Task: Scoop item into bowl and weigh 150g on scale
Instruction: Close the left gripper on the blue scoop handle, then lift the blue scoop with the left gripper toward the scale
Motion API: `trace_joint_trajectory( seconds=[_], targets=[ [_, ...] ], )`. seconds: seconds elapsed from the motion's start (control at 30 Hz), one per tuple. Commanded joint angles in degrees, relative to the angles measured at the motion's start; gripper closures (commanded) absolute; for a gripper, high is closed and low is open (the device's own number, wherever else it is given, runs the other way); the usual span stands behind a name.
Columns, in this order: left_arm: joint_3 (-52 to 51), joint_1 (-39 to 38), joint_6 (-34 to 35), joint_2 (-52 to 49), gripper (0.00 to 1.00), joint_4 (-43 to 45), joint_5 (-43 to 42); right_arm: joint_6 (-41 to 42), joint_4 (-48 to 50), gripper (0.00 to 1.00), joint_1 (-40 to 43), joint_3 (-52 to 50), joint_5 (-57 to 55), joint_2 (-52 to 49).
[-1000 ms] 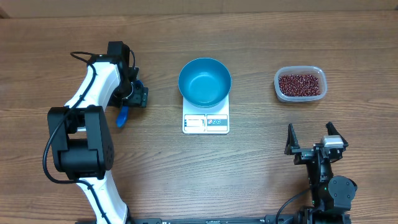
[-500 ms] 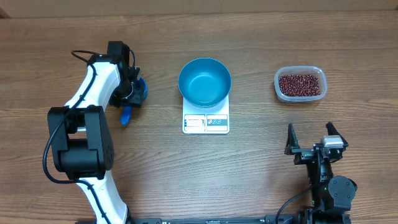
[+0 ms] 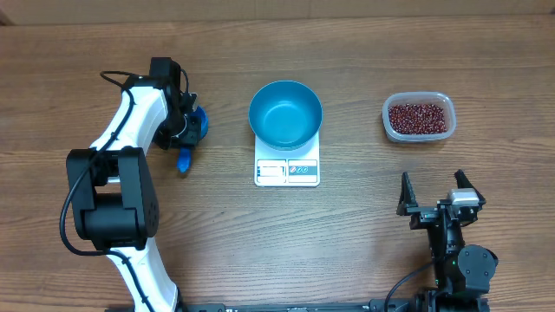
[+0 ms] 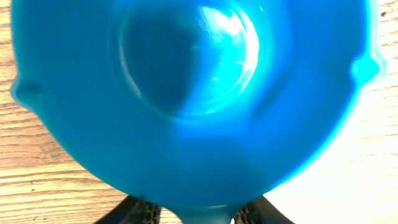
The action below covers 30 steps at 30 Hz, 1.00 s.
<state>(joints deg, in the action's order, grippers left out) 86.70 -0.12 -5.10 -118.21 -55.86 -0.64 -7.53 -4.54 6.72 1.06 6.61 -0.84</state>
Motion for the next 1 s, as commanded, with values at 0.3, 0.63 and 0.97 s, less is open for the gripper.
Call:
trace_joint_trajectory(
  seconds=[0.3,0.63,0.97],
  targets=[
    [0.5,0.1,-1.1,-0.1,0.79,0.0,-2.4,0.0,0.2,0.0,0.1,-0.6,-0.3,0.7],
    [0.5,0.1,-1.0,-0.1,0.93,0.1,-2.4,0.0,0.2,0.0,0.1,-0.6,-0.3,0.7],
    [4.1,0.1,-0.9,-0.1,0.96,-2.2,-3.5,0.0,0.2,0.0,0.1,-0.6,-0.3,0.7]
  ],
)
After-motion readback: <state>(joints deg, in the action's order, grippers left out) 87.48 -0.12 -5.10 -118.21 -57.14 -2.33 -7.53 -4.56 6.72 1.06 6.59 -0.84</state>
